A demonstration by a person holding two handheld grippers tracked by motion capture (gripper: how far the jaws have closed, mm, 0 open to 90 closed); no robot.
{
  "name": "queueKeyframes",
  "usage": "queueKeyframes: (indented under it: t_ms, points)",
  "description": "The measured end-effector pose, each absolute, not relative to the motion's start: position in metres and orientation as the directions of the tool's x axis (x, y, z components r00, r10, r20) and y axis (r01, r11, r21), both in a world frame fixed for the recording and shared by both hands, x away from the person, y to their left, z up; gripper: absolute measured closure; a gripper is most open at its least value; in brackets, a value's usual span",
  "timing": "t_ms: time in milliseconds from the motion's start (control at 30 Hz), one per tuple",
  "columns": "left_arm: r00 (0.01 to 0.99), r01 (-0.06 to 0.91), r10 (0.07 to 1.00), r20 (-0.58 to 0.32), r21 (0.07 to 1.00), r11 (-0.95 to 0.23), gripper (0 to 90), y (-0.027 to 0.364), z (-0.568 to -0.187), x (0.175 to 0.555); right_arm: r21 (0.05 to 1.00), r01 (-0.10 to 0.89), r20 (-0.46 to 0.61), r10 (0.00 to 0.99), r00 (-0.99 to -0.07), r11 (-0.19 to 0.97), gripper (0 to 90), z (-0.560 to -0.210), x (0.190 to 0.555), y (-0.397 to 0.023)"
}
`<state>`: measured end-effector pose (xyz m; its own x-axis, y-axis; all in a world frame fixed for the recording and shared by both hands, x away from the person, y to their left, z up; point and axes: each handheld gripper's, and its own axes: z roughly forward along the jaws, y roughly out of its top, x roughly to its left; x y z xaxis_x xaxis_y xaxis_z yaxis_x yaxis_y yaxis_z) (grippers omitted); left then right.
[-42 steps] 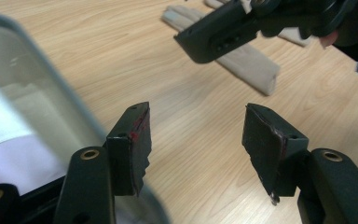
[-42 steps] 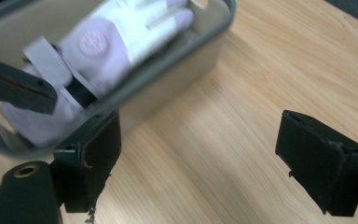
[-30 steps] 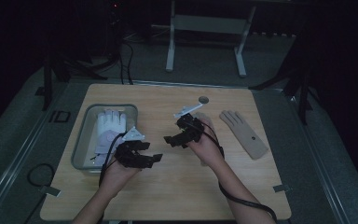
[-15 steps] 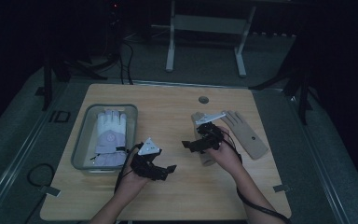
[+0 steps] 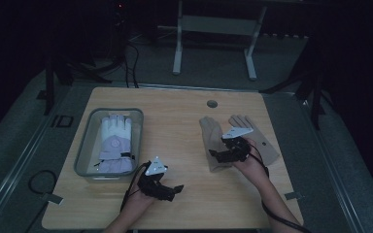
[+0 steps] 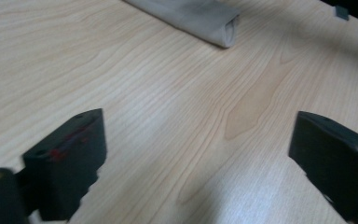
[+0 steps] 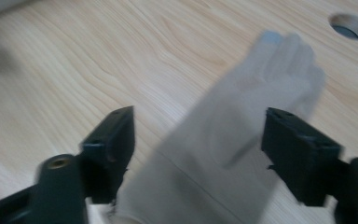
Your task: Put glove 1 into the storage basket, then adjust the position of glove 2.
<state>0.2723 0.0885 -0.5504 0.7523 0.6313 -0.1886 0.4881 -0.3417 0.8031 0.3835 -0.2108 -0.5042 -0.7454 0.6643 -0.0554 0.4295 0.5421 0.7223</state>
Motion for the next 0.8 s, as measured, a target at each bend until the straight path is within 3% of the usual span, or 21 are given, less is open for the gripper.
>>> queueKeyframes:
  t_ms: [67, 267, 800]
  points:
    - [0.751, 0.476, 0.637, -0.175, 0.812, -0.339, 1.8, 0.089, -0.553, 0.27, 0.715, 0.451, -0.045, 0.68, -0.732, 0.534, 37.4, -0.51, 0.385, -0.218]
    - [0.768, 0.445, 0.616, -0.176, 0.838, -0.316, 1.7, 0.092, -0.556, 0.267, 0.737, 0.455, -0.043, 0.707, -0.706, 0.5, 41.1, -0.523, 0.397, -0.229]
    - [0.769, 0.407, 0.622, -0.145, 0.862, -0.302, 1.7, 0.095, -0.553, 0.265, 0.703, 0.543, 0.017, 0.752, -0.659, 0.459, 37.2, -0.541, 0.448, -0.211]
